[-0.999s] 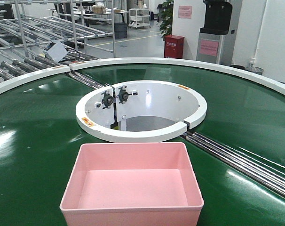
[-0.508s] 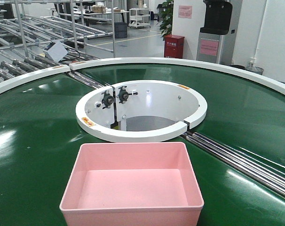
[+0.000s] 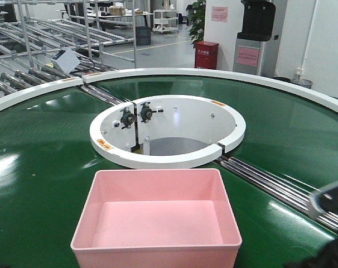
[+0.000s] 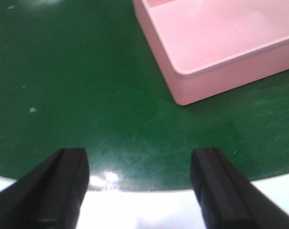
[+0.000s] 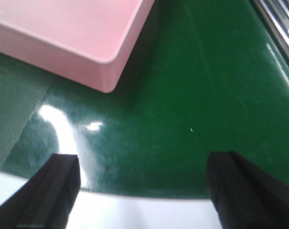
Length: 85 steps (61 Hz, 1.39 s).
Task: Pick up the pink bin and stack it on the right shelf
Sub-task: 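Lower both grippers onto opposite side walls of the pink bin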
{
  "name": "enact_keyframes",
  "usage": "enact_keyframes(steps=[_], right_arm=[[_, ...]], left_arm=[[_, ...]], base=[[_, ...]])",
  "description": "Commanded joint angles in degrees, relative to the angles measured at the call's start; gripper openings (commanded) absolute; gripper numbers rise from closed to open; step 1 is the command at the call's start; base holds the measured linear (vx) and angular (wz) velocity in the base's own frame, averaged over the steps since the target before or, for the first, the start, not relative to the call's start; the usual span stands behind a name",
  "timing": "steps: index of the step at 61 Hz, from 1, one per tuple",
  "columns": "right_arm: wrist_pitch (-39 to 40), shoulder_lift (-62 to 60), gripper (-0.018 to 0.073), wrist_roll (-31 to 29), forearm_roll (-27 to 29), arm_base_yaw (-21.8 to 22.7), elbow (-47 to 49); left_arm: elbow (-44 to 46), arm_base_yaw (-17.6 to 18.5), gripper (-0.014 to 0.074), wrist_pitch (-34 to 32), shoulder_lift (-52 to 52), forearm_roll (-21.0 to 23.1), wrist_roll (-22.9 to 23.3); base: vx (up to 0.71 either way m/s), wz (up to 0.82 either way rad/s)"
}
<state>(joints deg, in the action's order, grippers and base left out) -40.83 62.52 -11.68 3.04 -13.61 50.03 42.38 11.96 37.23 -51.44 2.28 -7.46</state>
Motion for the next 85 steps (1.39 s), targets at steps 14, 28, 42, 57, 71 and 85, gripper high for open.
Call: enact_keyframes(steps=[14, 28, 42, 57, 71, 85], right_arm=[[-10.9, 24.6, 0.0577, 7.7, 0.2, 0.1, 25.9], [-19.8, 40.4, 0.0577, 7.9, -0.1, 0.0, 42.7], [-25.0, 50.7, 0.0577, 10.2, -0.7, -1.3, 55.2], [-27.8, 58.0, 0.0577, 16.3, -5.3, -3.2, 64.1], [-28.1, 62.2, 0.0577, 20.3, -5.6, -3.0, 67.0], [-26.7, 64.3, 0.0571, 20.4, -4.9, -3.0, 67.0]], left_arm=[[21.2, 1.4, 0.0594, 0.9, -24.8, 0.6, 0.3], [34.6, 1.6, 0.0594, 4.2, -39.1, 1.1, 0.3], [46.1, 1.9, 0.0594, 9.3, -50.2, 4.4, 3.9], [53.9, 1.9, 0.0594, 11.3, -58.5, 4.2, 10.1], [54.4, 1.9, 0.0594, 10.4, -61.4, 3.5, 10.8], [54.4, 1.9, 0.0594, 10.9, -62.7, 3.5, 10.8]], base=[[0.0, 0.0], [0.0, 0.0], [0.0, 0.0], [0.0, 0.0], [0.0, 0.0], [0.0, 0.0]])
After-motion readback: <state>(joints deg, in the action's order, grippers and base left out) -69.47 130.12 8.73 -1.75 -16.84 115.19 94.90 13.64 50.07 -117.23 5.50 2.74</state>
